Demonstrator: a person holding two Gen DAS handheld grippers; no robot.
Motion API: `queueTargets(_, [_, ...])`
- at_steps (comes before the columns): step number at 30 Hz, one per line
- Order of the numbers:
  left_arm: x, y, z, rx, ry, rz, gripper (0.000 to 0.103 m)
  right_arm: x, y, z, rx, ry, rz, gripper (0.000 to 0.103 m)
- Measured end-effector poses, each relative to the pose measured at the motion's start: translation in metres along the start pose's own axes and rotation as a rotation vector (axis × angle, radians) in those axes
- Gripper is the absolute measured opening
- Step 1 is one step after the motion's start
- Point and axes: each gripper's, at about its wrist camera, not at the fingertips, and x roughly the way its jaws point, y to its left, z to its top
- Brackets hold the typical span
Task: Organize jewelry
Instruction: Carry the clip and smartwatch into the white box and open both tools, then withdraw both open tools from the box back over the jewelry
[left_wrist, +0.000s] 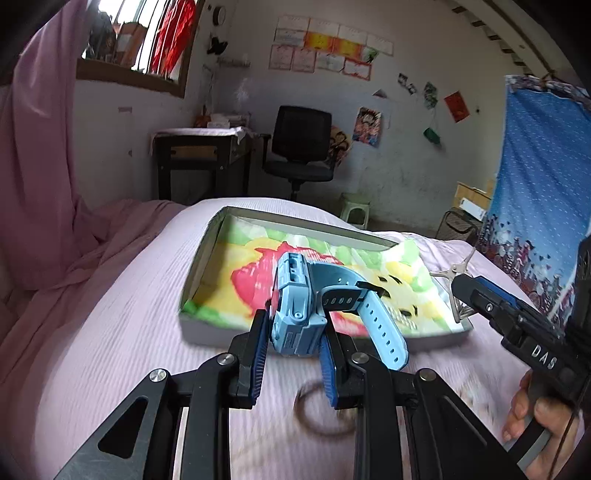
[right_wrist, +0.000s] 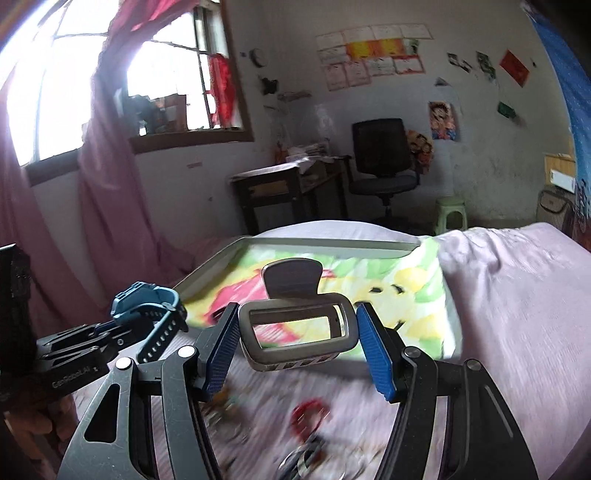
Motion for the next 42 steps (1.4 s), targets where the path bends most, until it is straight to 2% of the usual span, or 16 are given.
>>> queueTargets(6, [0.033,-0.013,0.017,0.015,0.061,0.044,0.024,0.037,-0.021,0.016,0.018,0.009,-0.045,0.058])
queueTargets(12, [0.059,-0.007,0.021,-0.019,0.158,0.071,0.025,0.065,-0.036,0.005,0.066,0.109,-0.066,0.058])
queueTargets(19, [0.073,-0.009,0.015,-0.012,0.224,0.109,0.025,0.078,-0.044,-0.005,0.069,0.182,-0.096,0.058])
queueTargets(26, [0.079,-0.009,0.010,-0.004,0.261,0.111,0.028,0.085,-0.052,-0.014,0.104,0.234,-0.099,0.058])
queueTargets(27, [0.079,-0.009,0.011,-0.008,0.265,0.104,0.031,0.085,-0.052,-0.015,0.104,0.235,-0.098,0.058])
queueTargets(32, [0.069,-0.007,0.011,-0.043,0.249,0.052,0.034,0.085,-0.051,-0.016,0.102,0.243,-0.102,0.059])
queueTargets(34, [0.058,-0.007,0.007,-0.036,0.216,0.023,0.041,0.082,-0.051,-0.016,0.105,0.240,-0.104,0.059])
queueTargets(36, [0.045,-0.006,0.003,-0.027,0.170,-0.001,0.058,0.074,-0.050,-0.016,0.104,0.228,-0.107,0.060])
queueTargets(38, [0.032,-0.006,0.000,-0.019,0.129,-0.008,0.067,0.065,-0.048,-0.015,0.103,0.209,-0.109,0.064])
queueTargets(42, [0.009,-0.005,-0.009,-0.021,0.076,-0.027,0.077,0.036,-0.041,-0.014,0.099,0.136,-0.122,0.070])
